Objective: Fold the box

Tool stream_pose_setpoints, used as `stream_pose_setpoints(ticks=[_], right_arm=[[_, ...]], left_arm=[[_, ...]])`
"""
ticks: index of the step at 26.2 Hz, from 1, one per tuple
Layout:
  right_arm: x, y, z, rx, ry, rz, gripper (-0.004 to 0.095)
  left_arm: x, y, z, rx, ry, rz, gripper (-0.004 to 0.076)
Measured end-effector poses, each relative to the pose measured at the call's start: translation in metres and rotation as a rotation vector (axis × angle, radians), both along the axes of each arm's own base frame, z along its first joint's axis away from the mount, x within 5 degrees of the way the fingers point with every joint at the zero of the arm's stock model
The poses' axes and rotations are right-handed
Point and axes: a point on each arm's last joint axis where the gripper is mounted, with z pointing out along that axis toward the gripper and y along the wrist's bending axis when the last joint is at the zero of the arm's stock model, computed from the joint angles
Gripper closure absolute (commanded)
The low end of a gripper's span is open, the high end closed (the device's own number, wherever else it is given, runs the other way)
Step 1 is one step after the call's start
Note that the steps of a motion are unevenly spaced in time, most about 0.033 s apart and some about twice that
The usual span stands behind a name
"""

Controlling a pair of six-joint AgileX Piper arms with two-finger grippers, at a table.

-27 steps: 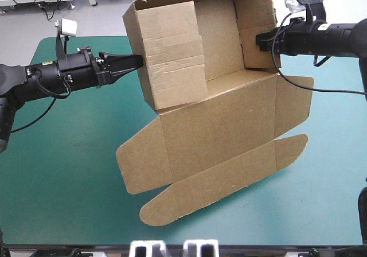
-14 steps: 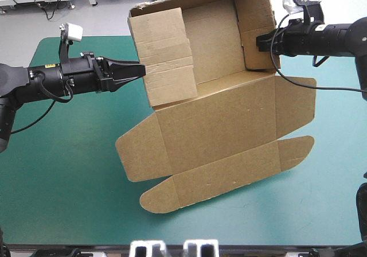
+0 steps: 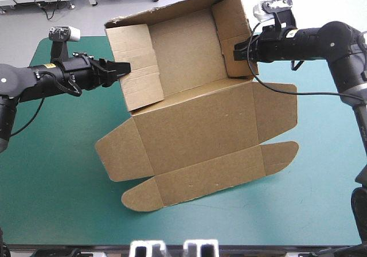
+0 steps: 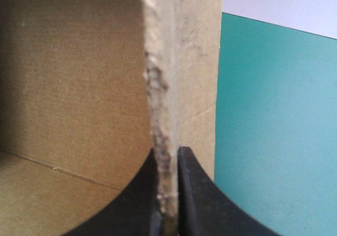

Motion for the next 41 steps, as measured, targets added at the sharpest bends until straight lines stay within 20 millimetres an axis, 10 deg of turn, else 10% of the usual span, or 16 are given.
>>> stream_pose_setpoints(ticks=[3,6,23,41], right_arm=[[-0.002,0.003,0.000,0.015,0.017,0.015,0.0930],[-0.009,0.002,0.006,0.016,0.005,0.012,0.0930],[-0.032,0.019,-0.015,-0.327,0.204,-0.143,0.0929],[0.055,0.057,-0.155,-0.418,0.572,-0.076,0.0932]], left_arm=[[0.008,0.004,-0.007,0.017,0.041,0.063,0.0440],[0.024,0.003,-0.021,-0.031,0.137,0.094,0.0731],[0.012,-0.054,-0.023,0.244,0.153,0.074,0.0734],[0.089,-0.083,-0.152,0.540,0.605,0.187,0.0734]])
